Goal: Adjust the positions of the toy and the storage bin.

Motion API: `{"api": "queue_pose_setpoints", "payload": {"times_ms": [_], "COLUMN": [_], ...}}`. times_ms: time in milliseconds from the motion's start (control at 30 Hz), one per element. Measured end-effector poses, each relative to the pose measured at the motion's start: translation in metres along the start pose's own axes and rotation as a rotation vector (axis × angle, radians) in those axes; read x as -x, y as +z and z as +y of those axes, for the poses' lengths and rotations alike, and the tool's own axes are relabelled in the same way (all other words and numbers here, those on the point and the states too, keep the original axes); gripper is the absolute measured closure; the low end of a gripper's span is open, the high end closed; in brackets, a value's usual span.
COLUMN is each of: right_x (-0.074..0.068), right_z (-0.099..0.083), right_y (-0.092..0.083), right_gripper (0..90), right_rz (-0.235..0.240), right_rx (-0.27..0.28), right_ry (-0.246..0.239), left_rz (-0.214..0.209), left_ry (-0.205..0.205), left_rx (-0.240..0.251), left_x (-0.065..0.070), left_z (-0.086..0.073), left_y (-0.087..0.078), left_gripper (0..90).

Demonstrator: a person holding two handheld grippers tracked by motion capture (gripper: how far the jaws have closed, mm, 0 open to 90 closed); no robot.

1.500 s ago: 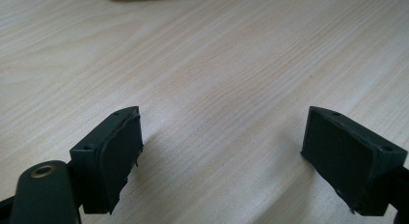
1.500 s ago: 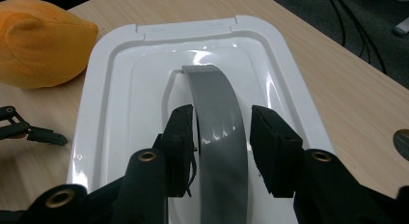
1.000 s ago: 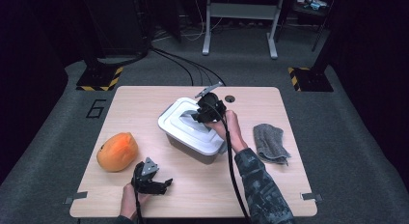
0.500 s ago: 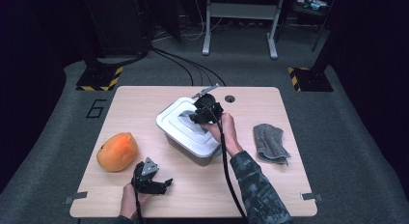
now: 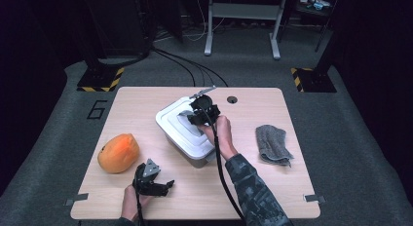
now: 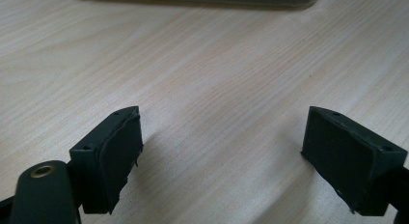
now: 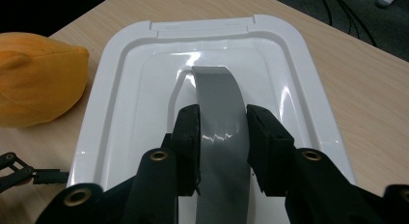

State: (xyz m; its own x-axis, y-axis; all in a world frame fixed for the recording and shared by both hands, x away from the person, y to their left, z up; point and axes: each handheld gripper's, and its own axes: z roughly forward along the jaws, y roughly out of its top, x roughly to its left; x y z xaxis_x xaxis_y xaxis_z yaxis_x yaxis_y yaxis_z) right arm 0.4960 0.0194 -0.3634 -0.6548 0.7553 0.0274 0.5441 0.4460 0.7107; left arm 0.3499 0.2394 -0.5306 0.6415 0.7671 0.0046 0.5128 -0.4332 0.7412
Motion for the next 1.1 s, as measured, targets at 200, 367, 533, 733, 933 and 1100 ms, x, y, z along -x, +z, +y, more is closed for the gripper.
{"api": "queue_pose_setpoints", "payload": {"times_ms": [200,367,533,733,933,1100], "right_x": [-0.006,-0.01,-0.008,-0.004,-0.006,-0.007], "right_z": [0.004,0.007,0.008,0.009,0.006,0.006], "right_y": [0.004,0.008,0.008,0.002,0.008,0.013], "right_gripper": [66.1,66.1,63.3,48.7,58.7,64.9], "right_rz": [-0.021,-0.026,-0.012,0.011,0.03,0.001], "right_rx": [-0.003,0.002,0.006,0.003,-0.021,-0.022], "right_ry": [0.034,0.071,0.05,0.001,-0.013,0.013], "left_rz": [0.002,-0.002,-0.002,-0.001,-0.001,-0.003], "left_ry": [0.004,0.003,0.003,0.001,0.004,0.003], "left_rx": [-0.001,-0.002,-0.002,0.0,-0.003,-0.003], "left_x": [0.0,0.0,0.0,0.0,0.0,0.0], "left_z": [0.0,0.0,0.0,0.0,0.0,0.0], "left_y": [0.0,0.0,0.0,0.0,0.0,0.0], "left_gripper": [13.9,13.9,13.9,13.9,13.9,13.9]}}
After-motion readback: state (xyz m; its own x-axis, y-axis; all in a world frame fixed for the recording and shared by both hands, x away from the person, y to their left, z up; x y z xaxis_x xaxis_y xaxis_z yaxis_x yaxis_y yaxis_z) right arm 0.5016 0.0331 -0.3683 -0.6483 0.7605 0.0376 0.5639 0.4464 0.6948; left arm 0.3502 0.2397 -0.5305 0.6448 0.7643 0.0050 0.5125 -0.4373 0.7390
